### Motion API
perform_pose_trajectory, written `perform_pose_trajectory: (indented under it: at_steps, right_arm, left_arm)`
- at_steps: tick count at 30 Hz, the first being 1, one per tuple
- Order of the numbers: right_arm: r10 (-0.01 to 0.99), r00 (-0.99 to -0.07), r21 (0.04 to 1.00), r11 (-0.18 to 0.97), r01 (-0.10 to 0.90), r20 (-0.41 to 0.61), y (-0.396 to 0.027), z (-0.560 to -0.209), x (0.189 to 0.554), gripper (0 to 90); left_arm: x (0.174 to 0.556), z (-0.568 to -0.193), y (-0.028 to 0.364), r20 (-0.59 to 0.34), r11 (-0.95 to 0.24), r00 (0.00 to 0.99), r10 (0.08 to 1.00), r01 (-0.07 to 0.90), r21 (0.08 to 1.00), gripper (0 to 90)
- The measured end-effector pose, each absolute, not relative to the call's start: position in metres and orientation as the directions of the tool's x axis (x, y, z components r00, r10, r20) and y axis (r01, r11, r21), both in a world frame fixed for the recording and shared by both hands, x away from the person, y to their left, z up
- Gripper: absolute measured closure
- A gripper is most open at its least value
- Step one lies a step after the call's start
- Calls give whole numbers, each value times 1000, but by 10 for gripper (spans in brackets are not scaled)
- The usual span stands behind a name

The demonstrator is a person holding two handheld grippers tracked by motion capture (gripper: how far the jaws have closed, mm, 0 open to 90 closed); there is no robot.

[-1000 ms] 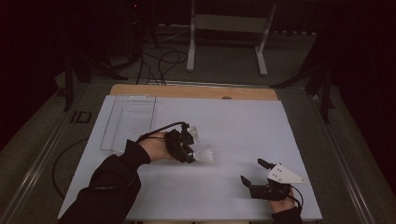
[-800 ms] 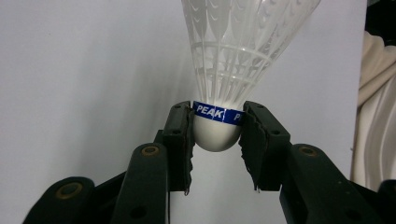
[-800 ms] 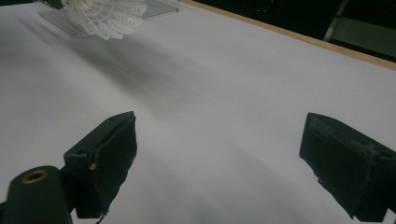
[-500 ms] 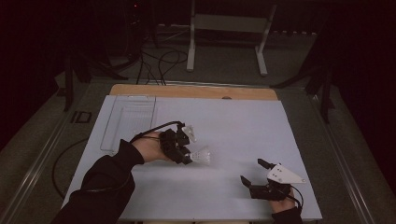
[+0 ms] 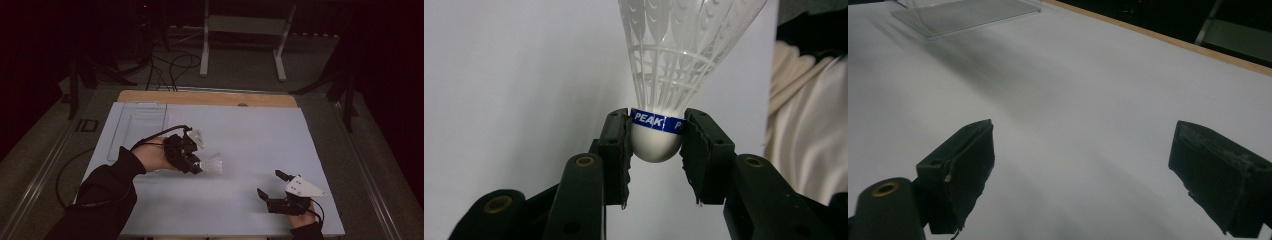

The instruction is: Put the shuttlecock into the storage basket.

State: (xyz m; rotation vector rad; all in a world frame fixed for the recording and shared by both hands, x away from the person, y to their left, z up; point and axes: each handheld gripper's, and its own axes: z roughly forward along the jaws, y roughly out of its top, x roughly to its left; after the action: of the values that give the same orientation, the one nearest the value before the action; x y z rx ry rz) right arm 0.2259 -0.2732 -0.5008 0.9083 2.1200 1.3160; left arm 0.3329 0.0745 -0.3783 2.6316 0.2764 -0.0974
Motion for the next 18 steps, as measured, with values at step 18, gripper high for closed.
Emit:
perform_pose_trajectory:
  at_steps: [18]
  right_arm:
    - [746, -664, 906, 318, 281, -56, -272, -501, 226, 113]
  left_arm:
    - [335, -353, 86, -78, -851, 978, 191, 205, 484, 650]
